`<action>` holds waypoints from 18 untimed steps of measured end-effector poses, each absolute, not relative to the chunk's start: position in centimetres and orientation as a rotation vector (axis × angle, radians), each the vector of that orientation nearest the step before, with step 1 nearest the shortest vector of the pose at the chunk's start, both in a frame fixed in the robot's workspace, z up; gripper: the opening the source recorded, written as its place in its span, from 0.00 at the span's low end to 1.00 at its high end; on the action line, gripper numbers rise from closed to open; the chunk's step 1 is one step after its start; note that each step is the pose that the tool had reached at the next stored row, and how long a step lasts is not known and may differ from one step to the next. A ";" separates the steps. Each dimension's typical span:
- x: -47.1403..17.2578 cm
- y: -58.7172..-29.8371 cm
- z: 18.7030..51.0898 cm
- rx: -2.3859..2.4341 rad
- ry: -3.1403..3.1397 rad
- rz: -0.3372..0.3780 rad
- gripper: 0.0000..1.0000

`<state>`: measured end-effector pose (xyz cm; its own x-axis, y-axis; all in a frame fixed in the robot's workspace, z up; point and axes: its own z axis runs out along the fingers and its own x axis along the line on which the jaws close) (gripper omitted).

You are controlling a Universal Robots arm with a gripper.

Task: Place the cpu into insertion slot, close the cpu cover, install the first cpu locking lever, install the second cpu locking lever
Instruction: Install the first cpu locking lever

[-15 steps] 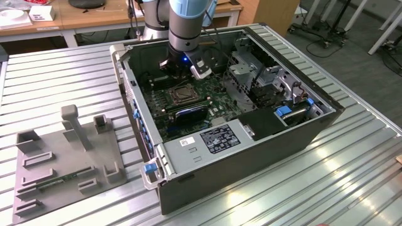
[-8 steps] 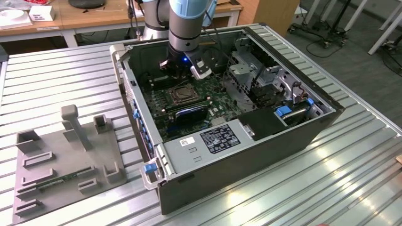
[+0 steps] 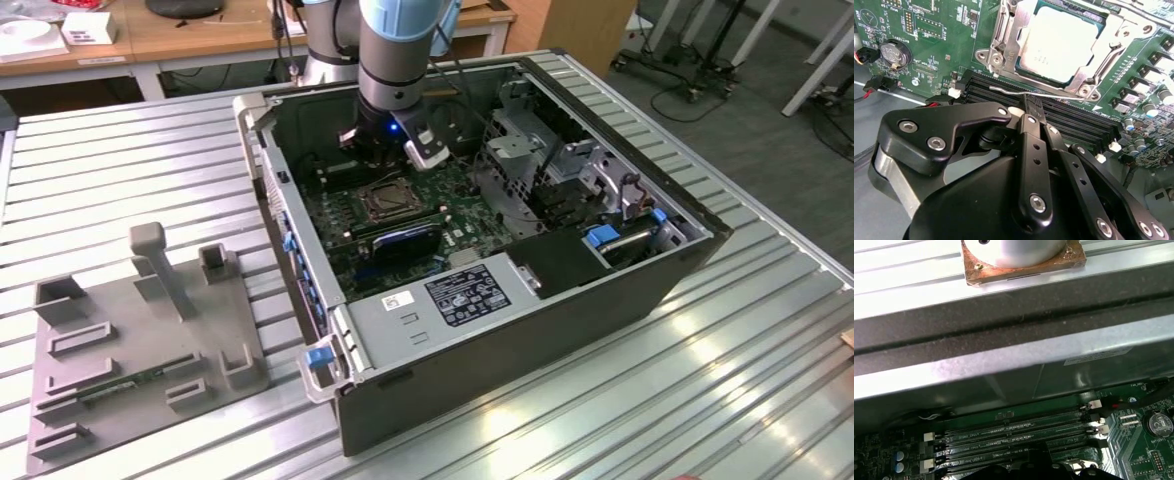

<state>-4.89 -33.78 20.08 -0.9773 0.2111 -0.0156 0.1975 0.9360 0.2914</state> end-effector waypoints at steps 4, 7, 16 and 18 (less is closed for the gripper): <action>-4.9 -33.9 20.1 0.321 3.045 0.451 0.10; -4.9 -33.9 20.1 0.321 3.045 0.451 0.10; -4.7 -33.9 20.0 0.321 3.045 0.451 0.10; -4.6 -33.9 20.0 0.321 3.045 0.451 0.10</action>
<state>-4.57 -33.88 19.97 -0.9773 0.2111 -0.0156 0.1975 0.9360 0.2913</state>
